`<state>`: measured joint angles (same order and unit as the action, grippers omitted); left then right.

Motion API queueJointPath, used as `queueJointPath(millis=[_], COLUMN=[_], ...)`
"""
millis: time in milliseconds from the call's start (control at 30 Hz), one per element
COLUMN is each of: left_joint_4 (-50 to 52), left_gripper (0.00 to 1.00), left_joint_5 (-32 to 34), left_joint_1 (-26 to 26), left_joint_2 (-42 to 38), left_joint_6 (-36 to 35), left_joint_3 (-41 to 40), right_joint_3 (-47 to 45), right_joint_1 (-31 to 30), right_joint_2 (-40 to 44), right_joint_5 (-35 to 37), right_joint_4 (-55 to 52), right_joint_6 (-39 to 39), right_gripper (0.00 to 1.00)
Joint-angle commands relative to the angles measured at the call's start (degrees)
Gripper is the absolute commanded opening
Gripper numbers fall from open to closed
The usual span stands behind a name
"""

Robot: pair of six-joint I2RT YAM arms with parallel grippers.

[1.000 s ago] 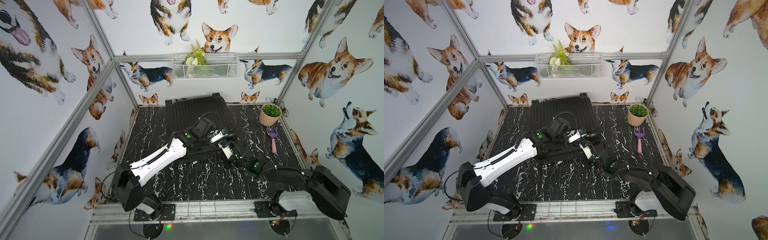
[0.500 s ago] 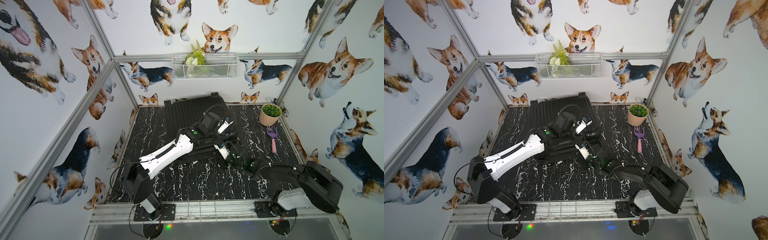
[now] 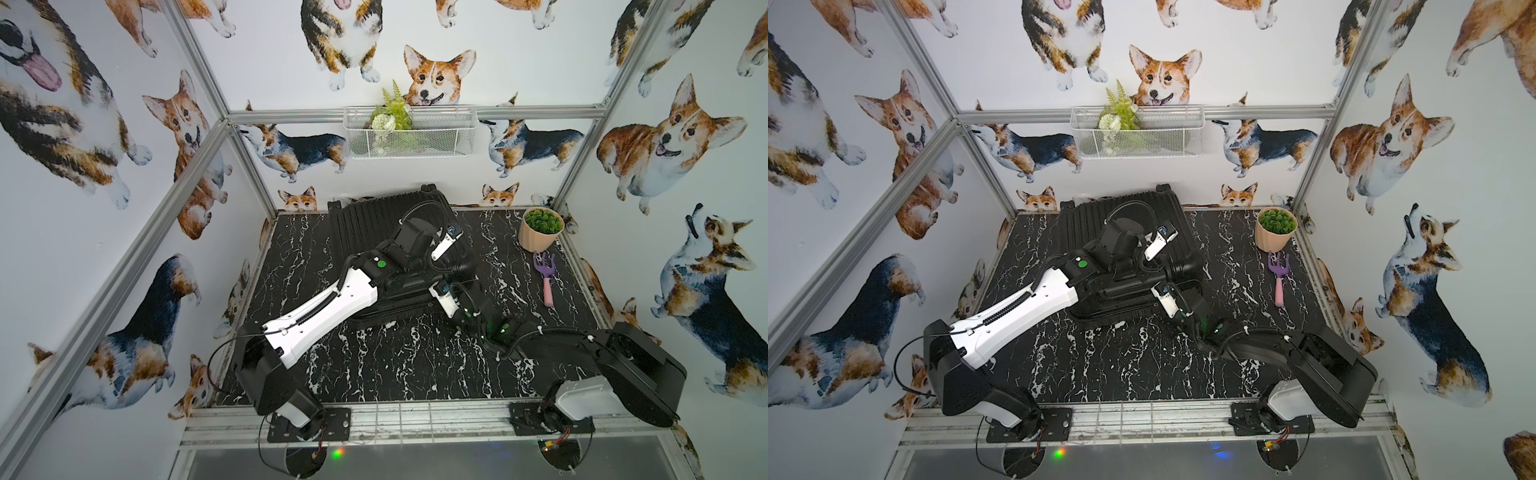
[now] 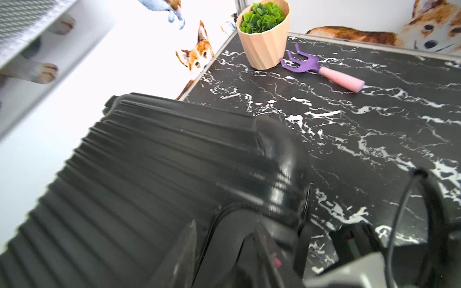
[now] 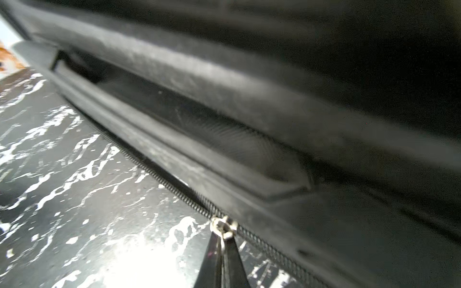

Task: Close the suitcase zippers
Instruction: Zip the zipper on the suitcase.

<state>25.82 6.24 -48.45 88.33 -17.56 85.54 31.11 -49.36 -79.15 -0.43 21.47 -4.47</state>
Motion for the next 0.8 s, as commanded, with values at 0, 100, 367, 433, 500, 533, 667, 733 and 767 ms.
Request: queueJointPath(millis=[0, 100, 367, 433, 500, 533, 667, 733, 767], left_joint_4=[9.7, 17.0, 27.1, 28.0, 28.7, 28.9, 29.3, 30.4, 31.4], left_gripper=[0.45, 0.46, 0.62, 0.62, 0.61, 0.61, 0.60, 0.58, 0.56], left_joint_5=[-1.9, -8.7, -19.5, -20.9, -21.2, -20.8, -17.1, -16.4, -16.3], left_joint_1=[2.2, 5.2, 7.2, 7.4, 7.5, 7.7, 8.0, 8.0, 8.0], left_joint_2=[-1.8, -2.5, -0.4, 1.4, 3.5, 4.5, 7.8, 8.9, 9.4], left_joint_6=[-4.1, -6.5, -12.6, -12.7, -12.4, -12.2, -11.0, -11.4, -11.7], left_joint_3=[1.2, 2.3, 4.0, 4.9, 6.0, 6.6, 8.6, 9.5, 10.1], right_joint_3=[0.3, -0.1, -0.4, -0.4, -0.4, -0.3, -0.3, -0.2, -0.1], right_joint_1=[1.1, 1.6, 2.0, 2.1, 2.1, 2.1, 2.0, 2.1, 2.1], right_joint_2=[0.6, 1.2, 2.1, 2.1, 2.1, 2.1, 2.4, 2.4, 2.5], right_joint_5=[3.2, 3.0, 2.8, 2.8, 2.8, 2.7, 2.4, 2.4, 2.4], right_joint_4=[-0.9, -1.0, -1.5, -1.4, -1.5, -1.6, -1.7, -1.8, -1.9], right_joint_6=[-0.7, -0.6, -0.4, -0.6, -0.8, -0.7, -0.8, -0.9, -0.8], right_gripper=[0.00, 0.00, 0.00, 0.00, 0.00, 0.00, 0.00, 0.00, 0.00])
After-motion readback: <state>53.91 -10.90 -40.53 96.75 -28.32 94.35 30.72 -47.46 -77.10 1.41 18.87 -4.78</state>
